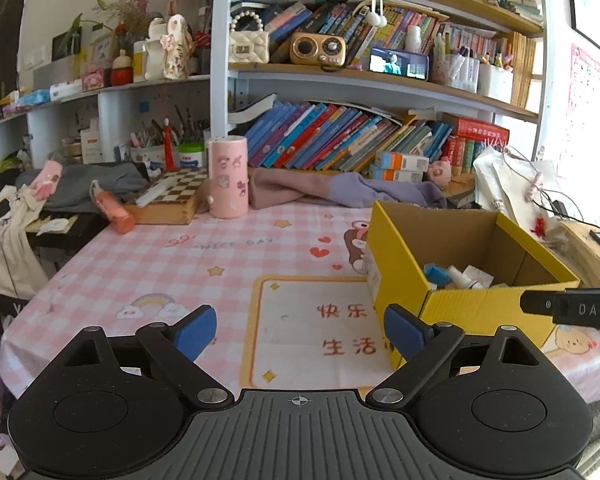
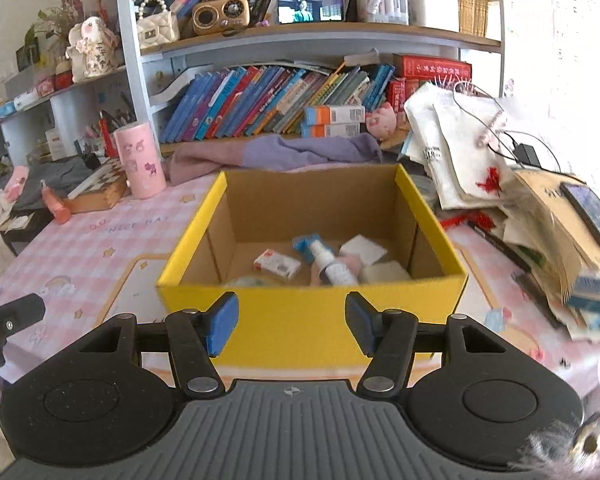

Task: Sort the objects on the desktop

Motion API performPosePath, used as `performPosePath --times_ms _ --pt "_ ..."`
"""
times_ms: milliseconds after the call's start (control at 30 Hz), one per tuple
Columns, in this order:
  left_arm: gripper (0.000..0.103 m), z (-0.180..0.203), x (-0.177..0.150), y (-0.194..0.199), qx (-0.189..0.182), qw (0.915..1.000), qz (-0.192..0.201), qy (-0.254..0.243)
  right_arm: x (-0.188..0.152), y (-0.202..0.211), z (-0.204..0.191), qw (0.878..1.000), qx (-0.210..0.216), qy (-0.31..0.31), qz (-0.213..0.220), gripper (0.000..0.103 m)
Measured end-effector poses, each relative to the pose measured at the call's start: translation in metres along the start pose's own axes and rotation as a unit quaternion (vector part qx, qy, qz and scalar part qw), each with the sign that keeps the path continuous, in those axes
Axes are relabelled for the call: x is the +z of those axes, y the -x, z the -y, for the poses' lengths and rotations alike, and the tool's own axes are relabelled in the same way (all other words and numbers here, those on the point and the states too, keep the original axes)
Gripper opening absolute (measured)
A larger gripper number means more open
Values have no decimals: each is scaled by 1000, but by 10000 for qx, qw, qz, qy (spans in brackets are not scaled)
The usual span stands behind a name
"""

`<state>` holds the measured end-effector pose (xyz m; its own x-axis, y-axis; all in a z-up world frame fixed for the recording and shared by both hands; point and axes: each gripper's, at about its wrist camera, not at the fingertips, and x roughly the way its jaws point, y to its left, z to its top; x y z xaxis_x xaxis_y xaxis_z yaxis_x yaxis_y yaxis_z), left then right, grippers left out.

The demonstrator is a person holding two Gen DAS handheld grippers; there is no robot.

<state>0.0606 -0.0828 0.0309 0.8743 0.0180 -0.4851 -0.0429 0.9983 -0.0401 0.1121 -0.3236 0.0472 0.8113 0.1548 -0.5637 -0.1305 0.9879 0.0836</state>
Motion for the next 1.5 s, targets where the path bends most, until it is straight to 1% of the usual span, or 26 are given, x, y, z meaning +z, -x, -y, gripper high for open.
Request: performPosePath --times_ms 133,233,300,433,567,733,833,1200,1333,1500 --pt "94 -14 -9 11 -47 10000 -72 -3 -14 13 -17 10000 -78 16 -54 58" --pt "97 -24 -16 19 -86 9999 -139 -9 -24 22 -28 9999 -123 2 -117 59" --pt "97 -29 -19 23 -111 9998 -154 -5 -31 27 -35 9998 -146 1 -160 59" --pt "98 -38 -26 31 -156 9996 -218 -42 -47 37 -49 9995 -177 -35 -274 62" --pt "98 -43 -34 38 -193 9992 -312 -145 -63 44 -61 9988 -175 -80 -439 64" --pt "99 -45 -43 45 -263 9981 -429 -347 -75 50 -72 9982 -167 -110 -565 71" --pt "100 -47 -48 49 -292 9974 -496 -439 -83 51 -79 9975 -126 -98 -693 71" --pt "102 -58 -58 56 -272 9957 -678 -562 -99 54 -103 9956 49 31 -939 75" --pt "103 -60 -60 59 -272 9951 -691 -646 -101 56 -109 9956 78 71 -936 75" --pt "103 -65 -62 60 -245 9953 -734 -578 -104 57 -118 9954 115 192 -936 76"
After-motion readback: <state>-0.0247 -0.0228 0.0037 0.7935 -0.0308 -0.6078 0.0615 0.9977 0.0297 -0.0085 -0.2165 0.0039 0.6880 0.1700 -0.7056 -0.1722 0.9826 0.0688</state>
